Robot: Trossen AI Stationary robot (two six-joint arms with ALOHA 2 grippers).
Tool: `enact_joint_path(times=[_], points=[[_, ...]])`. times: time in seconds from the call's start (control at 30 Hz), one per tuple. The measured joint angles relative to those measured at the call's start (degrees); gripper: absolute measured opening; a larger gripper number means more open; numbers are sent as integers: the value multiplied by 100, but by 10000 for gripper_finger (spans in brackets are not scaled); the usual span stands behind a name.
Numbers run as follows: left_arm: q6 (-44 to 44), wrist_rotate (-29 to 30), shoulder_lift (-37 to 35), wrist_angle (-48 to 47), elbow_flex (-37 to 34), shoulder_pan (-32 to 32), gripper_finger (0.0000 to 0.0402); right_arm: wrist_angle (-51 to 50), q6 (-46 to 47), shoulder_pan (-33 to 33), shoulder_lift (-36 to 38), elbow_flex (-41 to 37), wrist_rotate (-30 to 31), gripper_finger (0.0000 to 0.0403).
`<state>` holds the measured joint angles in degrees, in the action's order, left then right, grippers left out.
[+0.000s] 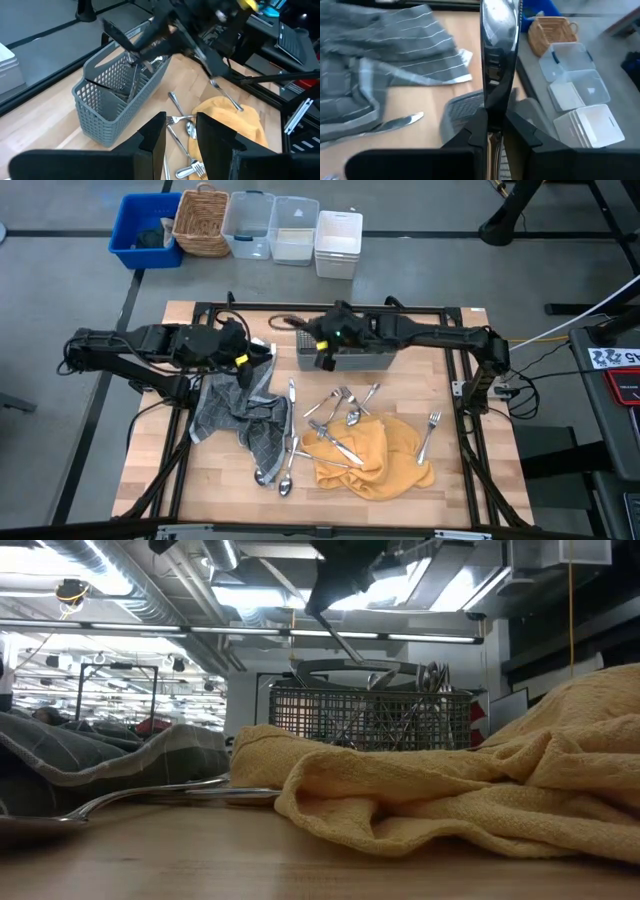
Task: Sort silverware
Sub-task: Put the silver knife into the gray utensil holder
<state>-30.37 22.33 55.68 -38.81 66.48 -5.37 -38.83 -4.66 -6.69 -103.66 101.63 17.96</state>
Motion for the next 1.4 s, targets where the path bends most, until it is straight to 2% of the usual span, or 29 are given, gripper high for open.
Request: enact_joint_path(times=[0.23, 0.4, 0.7, 1.0, 1.2, 1.4], points=[[15, 112, 24, -6, 0, 0, 95, 343, 163, -369, -48, -55, -128, 44], [15, 191, 28, -4, 0, 0, 95, 1125, 517, -486, -55, -715, -276, 44], [13, 242, 28, -2, 0, 0, 95, 3192, 1016, -506, -54, -1950, -263, 44], [1, 240, 28, 69, -51, 0, 95, 3239, 1237, -495, -55, -2586, -212, 44], [-499, 240, 28, 39, -367, 0, 95, 3133, 1242, -495, -55, -2643, -178, 45], [-975, 238, 28, 47, -719, 0, 95, 3128, 1254, -495, -55, -2641, -167, 89]])
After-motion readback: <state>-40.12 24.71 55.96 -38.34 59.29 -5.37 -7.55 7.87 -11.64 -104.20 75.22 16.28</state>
